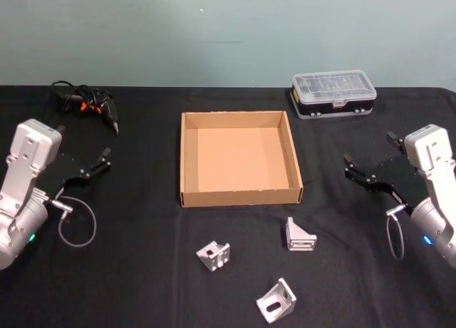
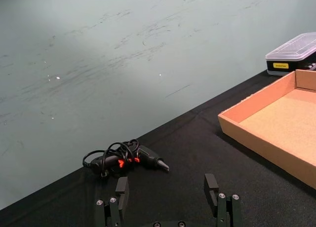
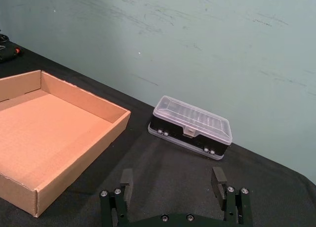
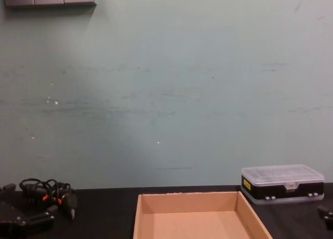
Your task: Use one hand to pick up the angle iron from the table and place it into the box.
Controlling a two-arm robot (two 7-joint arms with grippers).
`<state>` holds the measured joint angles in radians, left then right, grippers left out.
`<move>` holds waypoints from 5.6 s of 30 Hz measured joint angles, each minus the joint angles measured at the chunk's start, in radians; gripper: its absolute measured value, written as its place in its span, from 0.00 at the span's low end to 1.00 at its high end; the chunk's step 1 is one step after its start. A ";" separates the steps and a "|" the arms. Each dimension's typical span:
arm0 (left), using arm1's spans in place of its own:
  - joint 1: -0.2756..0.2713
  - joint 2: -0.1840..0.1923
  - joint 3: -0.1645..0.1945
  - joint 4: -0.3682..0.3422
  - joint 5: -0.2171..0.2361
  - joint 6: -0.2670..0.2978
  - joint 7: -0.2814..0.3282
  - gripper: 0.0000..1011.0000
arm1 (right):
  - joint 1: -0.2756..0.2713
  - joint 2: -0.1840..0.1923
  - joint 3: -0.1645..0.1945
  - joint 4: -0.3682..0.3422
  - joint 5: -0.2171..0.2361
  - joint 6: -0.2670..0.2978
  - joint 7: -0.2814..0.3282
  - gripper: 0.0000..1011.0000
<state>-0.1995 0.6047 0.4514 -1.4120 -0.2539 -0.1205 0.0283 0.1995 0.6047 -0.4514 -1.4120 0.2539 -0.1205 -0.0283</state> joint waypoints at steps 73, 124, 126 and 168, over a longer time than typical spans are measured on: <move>0.000 0.000 0.000 0.000 0.000 0.000 0.000 0.99 | -0.053 0.228 0.008 -0.216 0.036 0.207 0.713 0.99; 0.000 0.000 0.000 0.000 0.000 0.000 0.000 0.99 | 0.051 0.118 -0.081 -0.084 -0.006 0.216 0.728 0.46; 0.000 0.000 0.000 0.000 0.000 0.000 0.000 0.99 | 0.051 0.118 -0.082 -0.084 -0.004 0.215 0.728 0.42; 0.000 0.000 0.000 0.000 0.000 0.000 0.000 0.99 | -0.056 0.105 0.033 -0.284 0.129 0.249 0.588 0.06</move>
<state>-0.1995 0.6047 0.4514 -1.4120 -0.2539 -0.1205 0.0283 0.1440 0.7101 -0.4185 -1.6962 0.3833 0.1284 0.5601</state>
